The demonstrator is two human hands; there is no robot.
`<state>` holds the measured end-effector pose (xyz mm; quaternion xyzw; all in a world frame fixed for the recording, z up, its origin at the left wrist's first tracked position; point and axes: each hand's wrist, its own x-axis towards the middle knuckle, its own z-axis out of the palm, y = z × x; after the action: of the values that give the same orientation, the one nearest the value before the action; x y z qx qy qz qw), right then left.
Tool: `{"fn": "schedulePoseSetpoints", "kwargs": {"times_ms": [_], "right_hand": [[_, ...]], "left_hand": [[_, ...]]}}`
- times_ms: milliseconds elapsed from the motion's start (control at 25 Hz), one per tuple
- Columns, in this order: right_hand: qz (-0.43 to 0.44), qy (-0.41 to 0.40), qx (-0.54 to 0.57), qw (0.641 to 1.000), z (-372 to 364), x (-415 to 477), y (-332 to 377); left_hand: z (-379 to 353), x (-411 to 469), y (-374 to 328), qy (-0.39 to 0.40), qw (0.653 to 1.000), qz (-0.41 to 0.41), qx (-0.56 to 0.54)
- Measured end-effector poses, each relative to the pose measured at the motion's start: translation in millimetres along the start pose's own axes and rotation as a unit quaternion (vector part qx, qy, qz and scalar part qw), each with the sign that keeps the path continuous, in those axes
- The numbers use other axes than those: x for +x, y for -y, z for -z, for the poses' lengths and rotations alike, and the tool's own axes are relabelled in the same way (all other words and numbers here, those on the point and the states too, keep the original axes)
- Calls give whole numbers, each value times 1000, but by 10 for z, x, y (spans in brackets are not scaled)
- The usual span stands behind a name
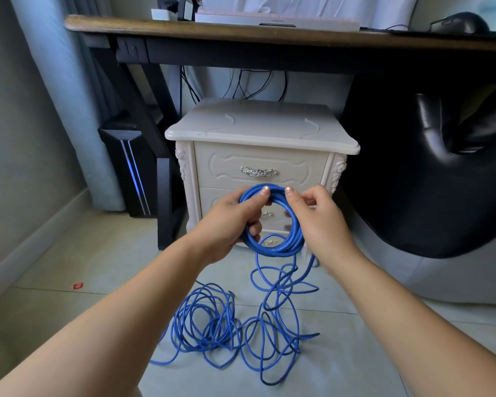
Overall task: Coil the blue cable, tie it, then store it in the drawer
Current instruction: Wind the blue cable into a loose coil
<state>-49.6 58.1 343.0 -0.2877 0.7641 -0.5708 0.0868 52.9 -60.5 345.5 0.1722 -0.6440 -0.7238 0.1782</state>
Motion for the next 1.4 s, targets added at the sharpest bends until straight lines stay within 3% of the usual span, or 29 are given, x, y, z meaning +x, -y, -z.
{"fn": "schedulePoseSetpoints", "kwargs": {"times_ms": [160, 280, 560, 680, 760, 880, 960, 1120, 1280, 1400], "right_hand": [[-178, 162, 251, 937, 7, -48, 58], [-180, 236, 309, 904, 90, -60, 73], [-179, 85, 246, 949, -3, -12, -30], [-96, 64, 84, 990, 53, 34, -73], [-56, 79, 5, 995, 94, 38, -65], [-2, 121, -117, 986, 109, 39, -72], [54, 146, -196, 968, 88, 17, -71], [141, 170, -331, 917, 90, -31, -2], [158, 122, -322, 925, 104, -34, 12], [71, 108, -232, 964, 64, -11, -27]], "left_hand": [[-42, -8, -47, -25, 999, -15, -14], [-4, 11, -83, -85, 995, -28, -42], [-102, 31, 27, -40, 999, -16, 32], [39, 4, 18, 20, 998, 36, 38], [75, -26, 24, 44, 995, 48, 78], [-21, -10, -9, -2, 976, -32, 214], [-111, 11, -31, -14, 936, -100, 337], [-161, 19, -24, 20, 876, -112, 469], [-169, 22, -27, -5, 849, -149, 507], [-150, 50, -19, -39, 845, -154, 510]]}}
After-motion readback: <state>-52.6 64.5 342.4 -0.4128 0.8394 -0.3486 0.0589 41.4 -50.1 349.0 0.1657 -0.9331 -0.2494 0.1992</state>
